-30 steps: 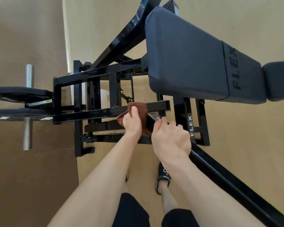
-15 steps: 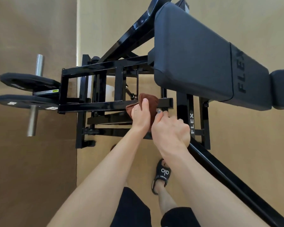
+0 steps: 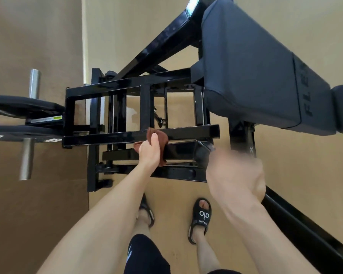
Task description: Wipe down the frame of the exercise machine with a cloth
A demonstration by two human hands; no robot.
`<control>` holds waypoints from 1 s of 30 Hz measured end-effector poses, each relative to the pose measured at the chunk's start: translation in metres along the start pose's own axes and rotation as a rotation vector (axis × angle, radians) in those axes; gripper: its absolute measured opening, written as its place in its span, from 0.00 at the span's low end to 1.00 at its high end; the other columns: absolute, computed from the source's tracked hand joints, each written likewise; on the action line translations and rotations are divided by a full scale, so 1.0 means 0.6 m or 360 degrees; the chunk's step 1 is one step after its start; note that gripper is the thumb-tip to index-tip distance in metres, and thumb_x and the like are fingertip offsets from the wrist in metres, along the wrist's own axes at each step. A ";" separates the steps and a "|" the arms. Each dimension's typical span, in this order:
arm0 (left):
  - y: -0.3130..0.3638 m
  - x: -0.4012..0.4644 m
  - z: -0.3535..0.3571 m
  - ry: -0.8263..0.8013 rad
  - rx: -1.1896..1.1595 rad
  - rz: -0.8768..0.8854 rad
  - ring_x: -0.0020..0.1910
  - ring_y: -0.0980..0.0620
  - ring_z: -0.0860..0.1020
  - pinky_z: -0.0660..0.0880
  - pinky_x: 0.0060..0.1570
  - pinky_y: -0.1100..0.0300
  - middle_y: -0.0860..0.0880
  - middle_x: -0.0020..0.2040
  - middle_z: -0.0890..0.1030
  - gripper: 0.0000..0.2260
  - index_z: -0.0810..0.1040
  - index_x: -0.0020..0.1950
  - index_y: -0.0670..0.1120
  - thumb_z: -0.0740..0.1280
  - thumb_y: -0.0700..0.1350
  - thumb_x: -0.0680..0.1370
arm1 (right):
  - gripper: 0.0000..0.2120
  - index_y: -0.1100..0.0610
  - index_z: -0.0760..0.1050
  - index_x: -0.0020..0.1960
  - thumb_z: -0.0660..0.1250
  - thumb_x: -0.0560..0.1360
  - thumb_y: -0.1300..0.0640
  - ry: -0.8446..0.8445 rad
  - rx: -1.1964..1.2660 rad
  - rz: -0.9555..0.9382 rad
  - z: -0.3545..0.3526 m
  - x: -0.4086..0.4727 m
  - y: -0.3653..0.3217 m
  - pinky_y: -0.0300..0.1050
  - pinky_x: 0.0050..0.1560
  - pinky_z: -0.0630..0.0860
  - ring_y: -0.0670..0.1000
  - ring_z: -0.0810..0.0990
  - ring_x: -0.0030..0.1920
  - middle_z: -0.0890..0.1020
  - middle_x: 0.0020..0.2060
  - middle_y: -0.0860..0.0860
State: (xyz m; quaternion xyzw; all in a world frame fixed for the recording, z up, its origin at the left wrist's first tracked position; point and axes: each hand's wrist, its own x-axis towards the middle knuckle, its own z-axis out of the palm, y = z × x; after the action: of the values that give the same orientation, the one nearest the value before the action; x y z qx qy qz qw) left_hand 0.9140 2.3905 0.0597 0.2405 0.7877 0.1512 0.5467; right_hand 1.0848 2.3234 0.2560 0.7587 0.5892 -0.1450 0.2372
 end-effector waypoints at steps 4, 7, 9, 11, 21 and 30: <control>0.000 -0.037 -0.002 -0.0155 0.0052 0.0482 0.72 0.43 0.70 0.70 0.71 0.41 0.46 0.75 0.69 0.22 0.58 0.80 0.61 0.56 0.57 0.86 | 0.46 0.46 0.62 0.78 0.21 0.72 0.42 0.0056 0.0316 -0.0110 -0.026 0.016 -0.059 0.62 0.78 0.56 0.58 0.67 0.75 0.74 0.72 0.52; -0.008 -0.066 0.005 -0.0336 -0.0002 0.0739 0.71 0.45 0.71 0.73 0.70 0.43 0.45 0.75 0.69 0.22 0.62 0.77 0.66 0.63 0.54 0.85 | 0.32 0.47 0.64 0.78 0.33 0.82 0.43 0.0007 0.0476 -0.0240 -0.010 0.061 -0.118 0.63 0.79 0.55 0.57 0.67 0.75 0.74 0.72 0.52; -0.014 -0.060 0.014 -0.0344 -0.0005 0.0666 0.72 0.43 0.70 0.73 0.69 0.47 0.44 0.75 0.69 0.22 0.68 0.76 0.59 0.66 0.58 0.82 | 0.28 0.48 0.66 0.76 0.39 0.84 0.43 -0.0041 0.0391 -0.0273 0.007 0.087 -0.142 0.65 0.79 0.55 0.57 0.69 0.74 0.76 0.71 0.52; -0.014 -0.046 0.021 -0.0248 0.0029 0.0515 0.72 0.47 0.70 0.70 0.68 0.61 0.46 0.76 0.69 0.24 0.69 0.76 0.53 0.65 0.60 0.82 | 0.26 0.48 0.72 0.71 0.42 0.84 0.43 -0.0029 0.0245 -0.0265 0.025 0.104 -0.156 0.64 0.75 0.61 0.58 0.74 0.69 0.80 0.65 0.52; -0.088 0.091 -0.049 -0.0008 0.0022 0.0381 0.68 0.45 0.73 0.74 0.69 0.43 0.46 0.69 0.74 0.24 0.72 0.72 0.50 0.52 0.63 0.85 | 0.37 0.58 0.83 0.40 0.38 0.85 0.47 0.0292 -0.0072 -0.0256 0.068 0.111 -0.166 0.54 0.51 0.74 0.58 0.81 0.44 0.84 0.37 0.55; -0.074 0.001 -0.015 -0.0046 0.0000 0.0843 0.69 0.49 0.68 0.74 0.66 0.53 0.48 0.73 0.65 0.17 0.69 0.70 0.70 0.61 0.50 0.86 | 0.41 0.52 0.81 0.50 0.28 0.79 0.45 0.0263 -0.0118 -0.0462 0.069 0.115 -0.180 0.57 0.70 0.64 0.56 0.81 0.54 0.84 0.47 0.51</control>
State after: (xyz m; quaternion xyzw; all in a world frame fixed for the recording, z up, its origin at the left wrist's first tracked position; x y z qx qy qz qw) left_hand 0.8957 2.3538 0.0400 0.4403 0.6895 0.2855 0.4993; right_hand 1.0013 2.3793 0.1659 0.6657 0.7150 -0.0930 0.1923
